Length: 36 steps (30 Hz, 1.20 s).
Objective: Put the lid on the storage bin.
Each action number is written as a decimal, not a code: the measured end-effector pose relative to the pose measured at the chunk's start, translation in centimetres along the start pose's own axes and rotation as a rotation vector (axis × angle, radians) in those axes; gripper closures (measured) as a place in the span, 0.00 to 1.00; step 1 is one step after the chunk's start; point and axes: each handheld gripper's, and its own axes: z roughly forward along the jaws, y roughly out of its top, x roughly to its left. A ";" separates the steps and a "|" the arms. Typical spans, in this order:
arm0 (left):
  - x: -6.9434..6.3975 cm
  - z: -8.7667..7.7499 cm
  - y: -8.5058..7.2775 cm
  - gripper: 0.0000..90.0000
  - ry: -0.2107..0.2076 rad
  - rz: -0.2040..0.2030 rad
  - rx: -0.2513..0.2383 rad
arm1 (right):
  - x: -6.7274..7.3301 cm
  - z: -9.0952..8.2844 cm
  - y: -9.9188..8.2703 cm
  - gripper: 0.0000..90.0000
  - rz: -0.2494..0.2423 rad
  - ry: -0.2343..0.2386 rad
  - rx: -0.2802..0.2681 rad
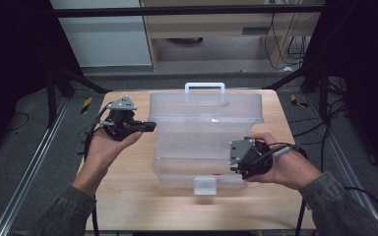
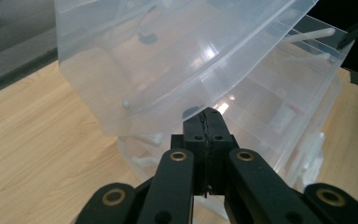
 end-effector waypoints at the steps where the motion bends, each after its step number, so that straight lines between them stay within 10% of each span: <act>1: 0.0 0.0 0.0 1.00 0.000 0.000 0.000 | 0.0 0.0 0.0 0.44 0.000 0.000 0.000; 8: -0.7 -0.1 -1.2 1.00 -0.017 -0.008 0.013 | 0.8 -1.3 -2.2 0.36 0.120 -0.056 -0.019; 36: -2.4 1.0 -4.9 1.00 -0.065 -0.017 0.020 | 0.8 -3.0 -8.2 0.35 0.282 -0.123 0.007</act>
